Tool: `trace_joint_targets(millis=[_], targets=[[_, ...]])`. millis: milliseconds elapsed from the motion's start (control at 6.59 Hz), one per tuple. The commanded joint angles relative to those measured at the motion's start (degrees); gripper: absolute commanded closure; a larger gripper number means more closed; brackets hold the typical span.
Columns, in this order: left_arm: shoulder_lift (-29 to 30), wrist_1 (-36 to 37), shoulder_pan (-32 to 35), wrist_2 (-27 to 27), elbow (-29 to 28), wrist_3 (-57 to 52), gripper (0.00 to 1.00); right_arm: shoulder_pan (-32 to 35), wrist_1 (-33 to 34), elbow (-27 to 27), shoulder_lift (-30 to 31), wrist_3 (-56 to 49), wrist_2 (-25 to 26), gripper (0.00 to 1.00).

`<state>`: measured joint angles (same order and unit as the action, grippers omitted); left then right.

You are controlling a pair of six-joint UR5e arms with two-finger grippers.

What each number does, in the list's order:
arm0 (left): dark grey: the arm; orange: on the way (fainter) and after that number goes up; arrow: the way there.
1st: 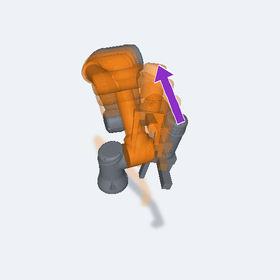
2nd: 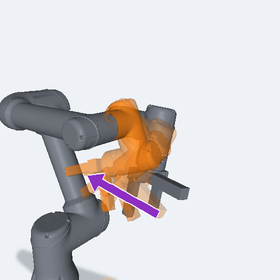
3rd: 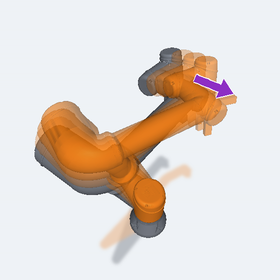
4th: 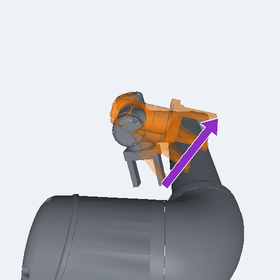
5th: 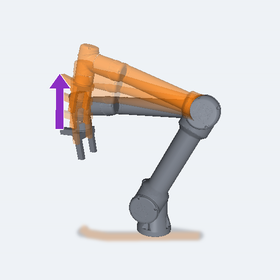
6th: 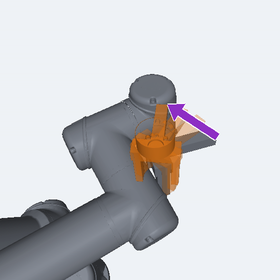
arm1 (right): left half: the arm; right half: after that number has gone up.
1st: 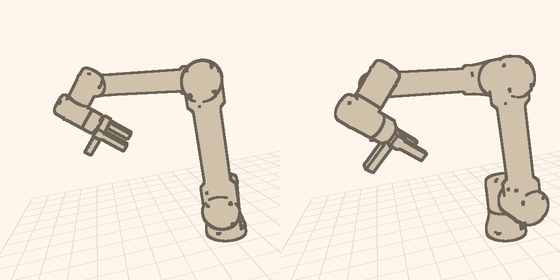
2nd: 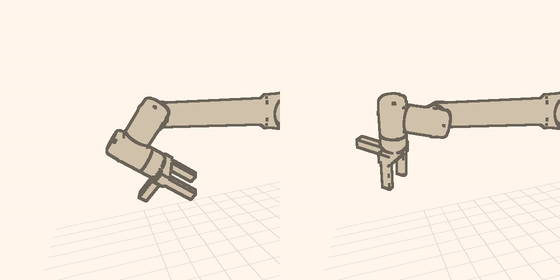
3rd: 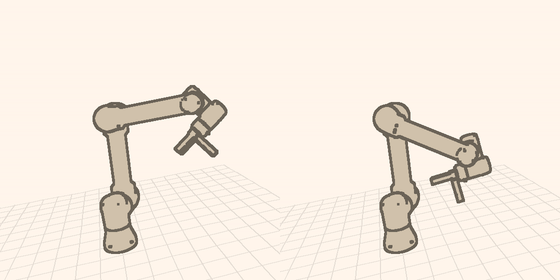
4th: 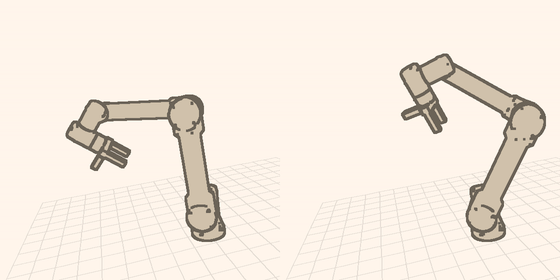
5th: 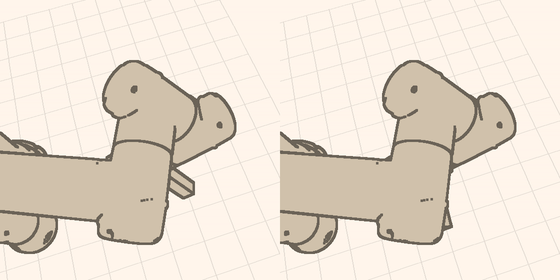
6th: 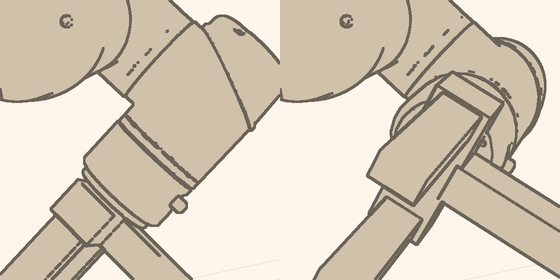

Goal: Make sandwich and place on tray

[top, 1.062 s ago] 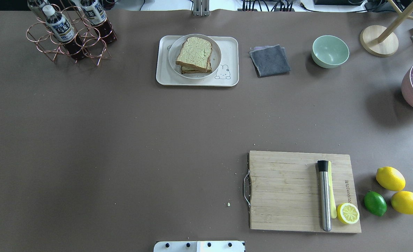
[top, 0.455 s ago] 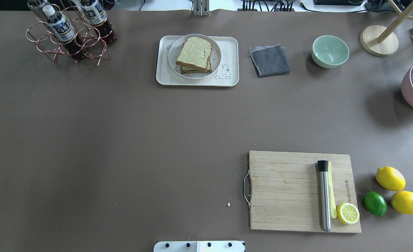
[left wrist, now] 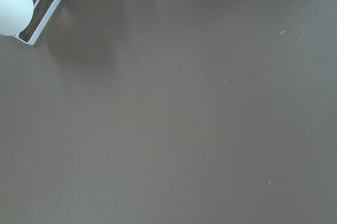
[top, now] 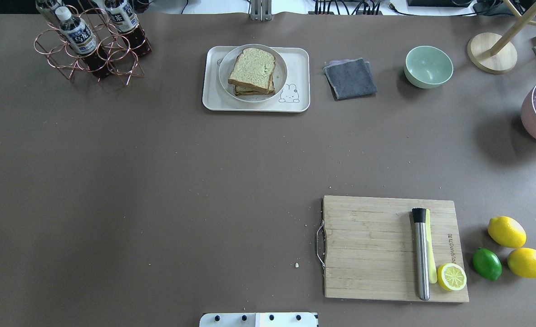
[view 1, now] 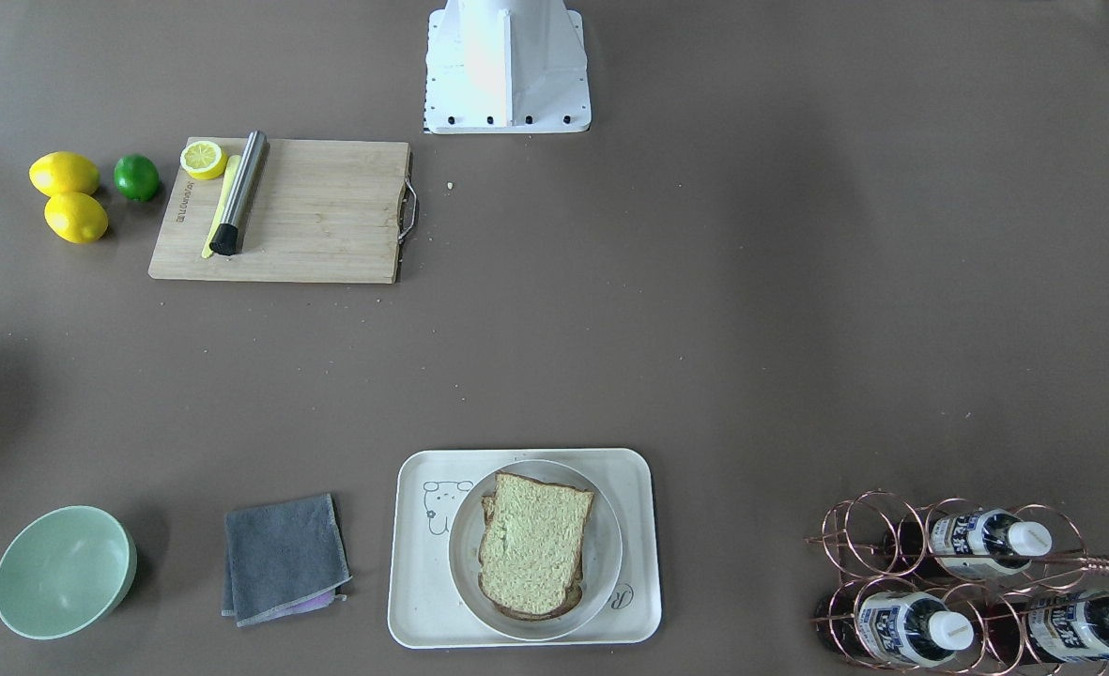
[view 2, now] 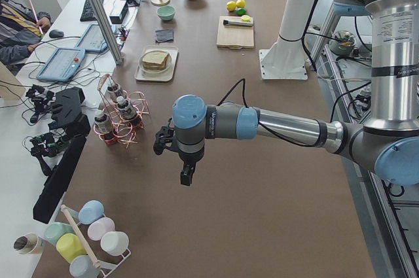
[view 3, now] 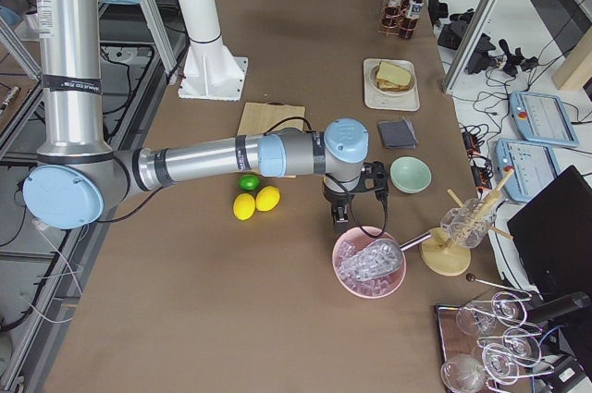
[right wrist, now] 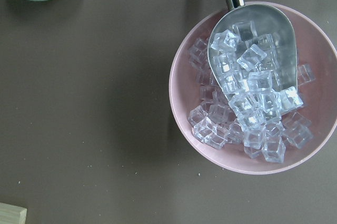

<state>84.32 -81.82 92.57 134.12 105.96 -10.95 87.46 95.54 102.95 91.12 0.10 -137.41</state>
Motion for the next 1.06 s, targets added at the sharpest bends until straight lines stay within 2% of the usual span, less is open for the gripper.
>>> trace_joint_targets(millis=[0,910], targets=[[0.14,-0.09,-0.11,0.09,-0.40,0.23,0.02,-0.01,0.00,0.67,-0.07,0.08,-0.23,0.00],[0.14,-0.36,-0.11,0.62,-0.23,0.23,0.02,-0.80,0.09,0.68,-0.42,0.17,-0.40,0.00]])
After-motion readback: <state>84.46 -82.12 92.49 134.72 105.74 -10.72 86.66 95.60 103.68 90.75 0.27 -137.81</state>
